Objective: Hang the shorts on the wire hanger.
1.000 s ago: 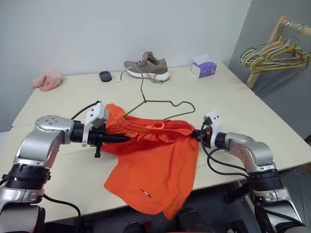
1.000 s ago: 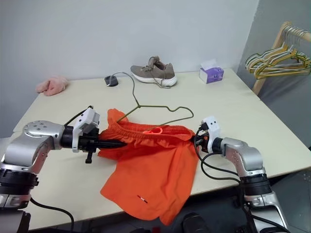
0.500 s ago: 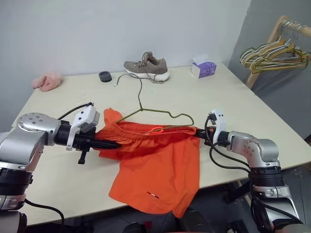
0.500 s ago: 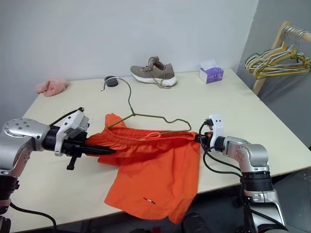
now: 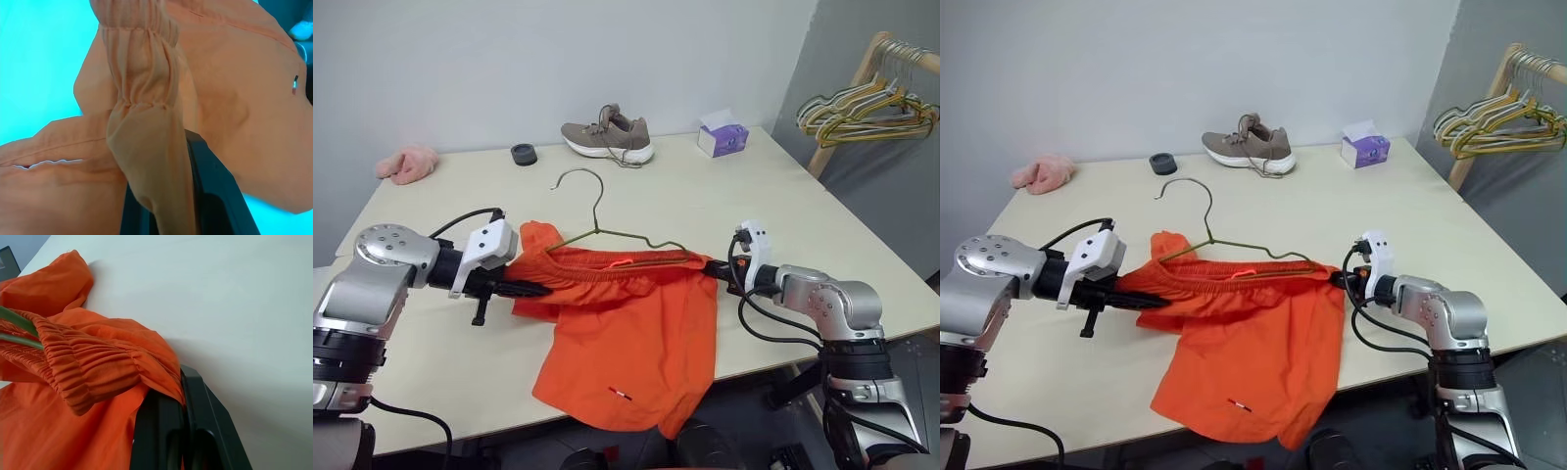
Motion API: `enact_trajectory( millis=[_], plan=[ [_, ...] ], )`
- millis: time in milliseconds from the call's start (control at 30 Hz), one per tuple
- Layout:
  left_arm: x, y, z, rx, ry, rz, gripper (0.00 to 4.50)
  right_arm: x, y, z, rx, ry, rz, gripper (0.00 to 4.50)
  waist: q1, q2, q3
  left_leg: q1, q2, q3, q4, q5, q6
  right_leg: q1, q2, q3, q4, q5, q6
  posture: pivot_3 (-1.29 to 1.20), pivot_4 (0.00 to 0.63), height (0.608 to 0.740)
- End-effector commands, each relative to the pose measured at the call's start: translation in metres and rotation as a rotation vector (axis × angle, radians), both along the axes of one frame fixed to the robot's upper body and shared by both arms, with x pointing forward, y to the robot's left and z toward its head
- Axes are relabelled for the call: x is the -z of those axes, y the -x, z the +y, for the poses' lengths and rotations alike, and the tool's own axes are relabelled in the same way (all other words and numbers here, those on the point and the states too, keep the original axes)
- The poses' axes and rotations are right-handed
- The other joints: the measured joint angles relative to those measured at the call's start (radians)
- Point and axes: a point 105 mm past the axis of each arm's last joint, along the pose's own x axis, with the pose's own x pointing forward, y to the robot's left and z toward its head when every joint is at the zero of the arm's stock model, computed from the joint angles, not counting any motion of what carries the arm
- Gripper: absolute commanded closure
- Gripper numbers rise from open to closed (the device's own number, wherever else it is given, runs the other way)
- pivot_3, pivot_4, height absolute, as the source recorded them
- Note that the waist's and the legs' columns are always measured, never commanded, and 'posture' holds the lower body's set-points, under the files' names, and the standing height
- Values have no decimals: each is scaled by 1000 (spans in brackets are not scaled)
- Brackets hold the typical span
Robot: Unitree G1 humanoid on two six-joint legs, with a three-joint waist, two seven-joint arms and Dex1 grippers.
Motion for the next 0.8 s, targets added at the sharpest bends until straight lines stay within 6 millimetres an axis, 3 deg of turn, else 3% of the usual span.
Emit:
enact_trajectory(
  millis=[33, 167, 367, 500, 700, 800],
  plan=[
    [-7, -2, 8, -8, -40, -39, 4500, -14, -4, -13, 41, 20, -58, 4451, -1, 0, 0, 0, 0, 0, 0, 0, 0, 0, 0, 0, 0, 0, 0, -216, 26, 740],
    [5, -6, 17, -17, -124, -68, 4500, -20, 3, -14, -9, 84, -89, 4451, 0, 0, 0, 0, 0, 0, 0, 0, 0, 0, 0, 0, 0, 0, 0, -217, 27, 740],
    [21, -11, 9, 20, -165, -116, 4500, -26, 8, -11, -71, 156, -124, 4451, 1, 0, 0, 0, 0, 0, 0, 0, 0, 0, 0, 0, -1, 0, 0, -220, 27, 740],
    [21, -23, -14, 33, -104, -185, 4500, -32, 15, 0, -167, 239, -189, 4451, 4, 0, 0, 0, 0, 0, 0, 0, 0, 0, -1, 0, -1, 0, 0, -221, 27, 740],
    [30, -18, -51, 133, -27, -166, 4500, -52, 18, 19, -305, 387, -355, 4451, 0, 0, 0, -1, 0, 0, 0, 0, 0, 0, -1, 0, -1, 0, 1, -238, 28, 740],
    [36, -12, -59, 172, -26, -140, 4500, -59, 16, 17, -346, 507, -441, 3864, -1, 0, 0, -1, 0, 0, 0, 0, 0, 0, -1, 0, -1, 0, 1, -243, 29, 740]
  ],
)
